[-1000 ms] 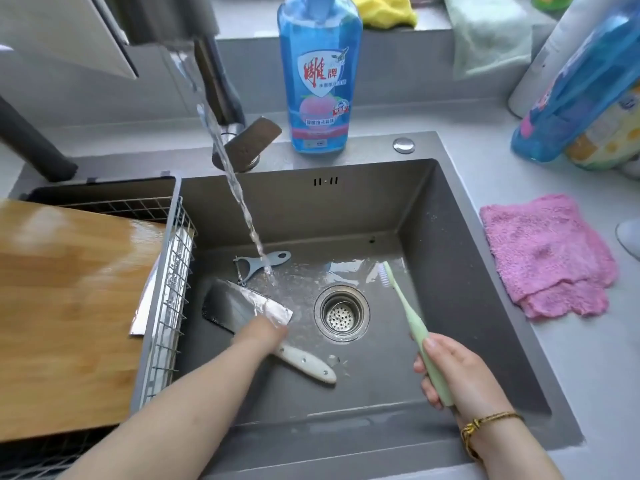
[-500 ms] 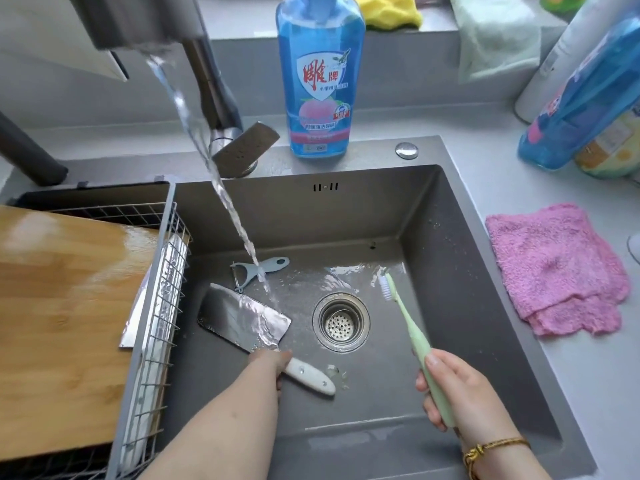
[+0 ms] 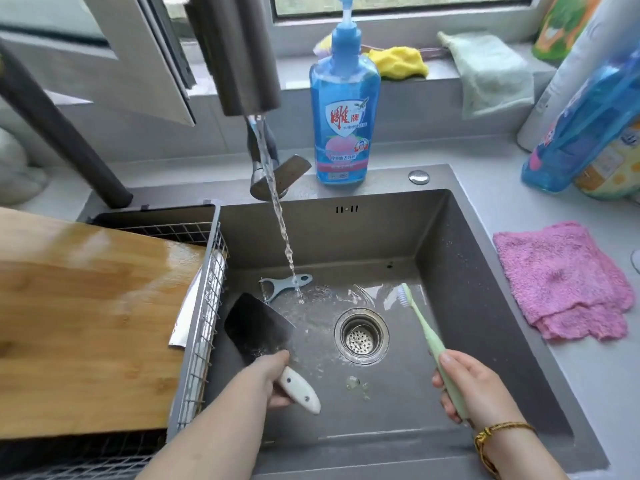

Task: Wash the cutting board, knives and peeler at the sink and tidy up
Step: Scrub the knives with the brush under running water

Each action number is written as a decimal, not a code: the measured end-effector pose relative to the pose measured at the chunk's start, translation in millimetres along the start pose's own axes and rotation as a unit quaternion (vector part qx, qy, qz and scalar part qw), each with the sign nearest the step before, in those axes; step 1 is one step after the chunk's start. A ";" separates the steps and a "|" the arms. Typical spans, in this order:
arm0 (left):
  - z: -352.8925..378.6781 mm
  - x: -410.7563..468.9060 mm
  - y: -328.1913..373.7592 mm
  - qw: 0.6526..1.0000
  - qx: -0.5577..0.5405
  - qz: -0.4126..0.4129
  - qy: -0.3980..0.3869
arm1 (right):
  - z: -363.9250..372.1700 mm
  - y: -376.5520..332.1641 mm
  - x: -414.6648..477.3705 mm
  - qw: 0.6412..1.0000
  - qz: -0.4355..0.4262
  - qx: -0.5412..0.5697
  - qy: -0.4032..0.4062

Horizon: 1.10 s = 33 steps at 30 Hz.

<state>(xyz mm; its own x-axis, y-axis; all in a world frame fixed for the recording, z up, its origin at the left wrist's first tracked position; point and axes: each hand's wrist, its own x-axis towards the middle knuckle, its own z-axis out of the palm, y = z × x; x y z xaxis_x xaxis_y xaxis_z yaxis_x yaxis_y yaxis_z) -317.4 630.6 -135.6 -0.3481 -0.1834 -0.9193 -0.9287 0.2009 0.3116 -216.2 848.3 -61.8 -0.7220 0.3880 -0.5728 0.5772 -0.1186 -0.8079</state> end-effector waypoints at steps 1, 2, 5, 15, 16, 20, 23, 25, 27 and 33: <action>-3.8 -5.3 0.6 1.000 -0.007 0.014 -0.006 | 0.7 0.1 -1.3 1.000 -0.007 -0.010 -0.001; -8.5 -9.9 0.5 0.999 -0.023 0.022 -0.012 | 1.6 0.2 -3.0 1.000 -0.016 -0.024 -0.002; -23.4 -17.8 1.6 0.996 -0.064 0.056 -0.021 | 5.7 -0.8 -7.5 0.997 -0.042 -0.066 0.003; -54.9 -54.5 -7.7 0.979 -0.108 0.164 -0.054 | 12.1 -7.8 -33.2 0.990 -0.103 -0.089 0.030; -58.6 -58.4 -8.6 0.978 -0.098 0.177 -0.056 | 14.3 -7.9 -35.9 0.989 -0.107 -0.095 0.031; -76.7 -71.3 -8.5 0.972 -0.031 0.224 -0.065 | 25.3 -8.5 -43.9 0.988 -0.115 -0.103 0.028; -82.6 -75.8 -11.1 0.962 0.026 0.266 -0.060 | 38.5 -9.2 -49.0 0.986 -0.128 -0.102 0.014; -84.6 -78.9 -10.6 0.952 0.068 0.294 -0.051 | 49.1 -10.4 -51.5 0.984 -0.142 -0.108 -0.001; -87.7 -80.3 -7.8 0.940 0.105 0.322 -0.048 | 62.9 -12.6 -54.9 0.979 -0.154 -0.136 -0.017; -103.4 -85.8 6.6 0.897 0.210 0.387 -0.041 | 116.7 -8.0 -55.4 0.932 -0.232 -0.264 -0.088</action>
<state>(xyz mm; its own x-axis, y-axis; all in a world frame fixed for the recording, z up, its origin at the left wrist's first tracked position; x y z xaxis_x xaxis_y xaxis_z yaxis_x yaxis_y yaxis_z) -306.9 548.2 -29.8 -0.8415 0.2340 -0.4870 -0.2780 0.5854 0.7616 -225.3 721.0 -39.8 -0.9653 0.1234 -0.2304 0.2608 0.5082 -0.8208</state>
